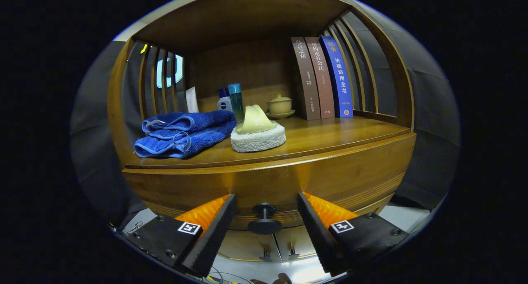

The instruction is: Pull open the drawer, take out the items inside it, and place them on the countertop above the cabinet.

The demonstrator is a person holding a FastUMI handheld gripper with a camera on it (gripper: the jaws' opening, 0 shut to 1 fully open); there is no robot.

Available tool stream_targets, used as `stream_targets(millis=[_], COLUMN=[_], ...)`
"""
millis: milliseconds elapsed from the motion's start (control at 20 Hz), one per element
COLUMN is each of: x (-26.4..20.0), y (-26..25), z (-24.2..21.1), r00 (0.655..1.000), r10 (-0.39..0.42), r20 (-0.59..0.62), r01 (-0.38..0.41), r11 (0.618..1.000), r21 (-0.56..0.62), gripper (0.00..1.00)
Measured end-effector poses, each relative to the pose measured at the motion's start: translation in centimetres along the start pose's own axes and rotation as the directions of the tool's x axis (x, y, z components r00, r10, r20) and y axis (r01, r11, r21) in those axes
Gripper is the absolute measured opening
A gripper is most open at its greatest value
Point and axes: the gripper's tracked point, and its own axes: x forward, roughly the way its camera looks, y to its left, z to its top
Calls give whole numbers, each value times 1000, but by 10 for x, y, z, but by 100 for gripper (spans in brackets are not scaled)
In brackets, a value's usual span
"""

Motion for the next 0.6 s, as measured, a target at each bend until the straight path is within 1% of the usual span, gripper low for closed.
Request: stream_targets(millis=[150,350,450,600], x=[-5,-38,-60,-96], y=[1,4,4,10], z=[0,15,28,66], r00=[1000,1000,1000,998], r10=[-8,-6,-9,3], r20=[-17,14,25,64], r01=[8,6,10,-1], r11=[1000,1000,1000,1000], r21=[9,2,-12,-23], gripper=[100,99,99,99])
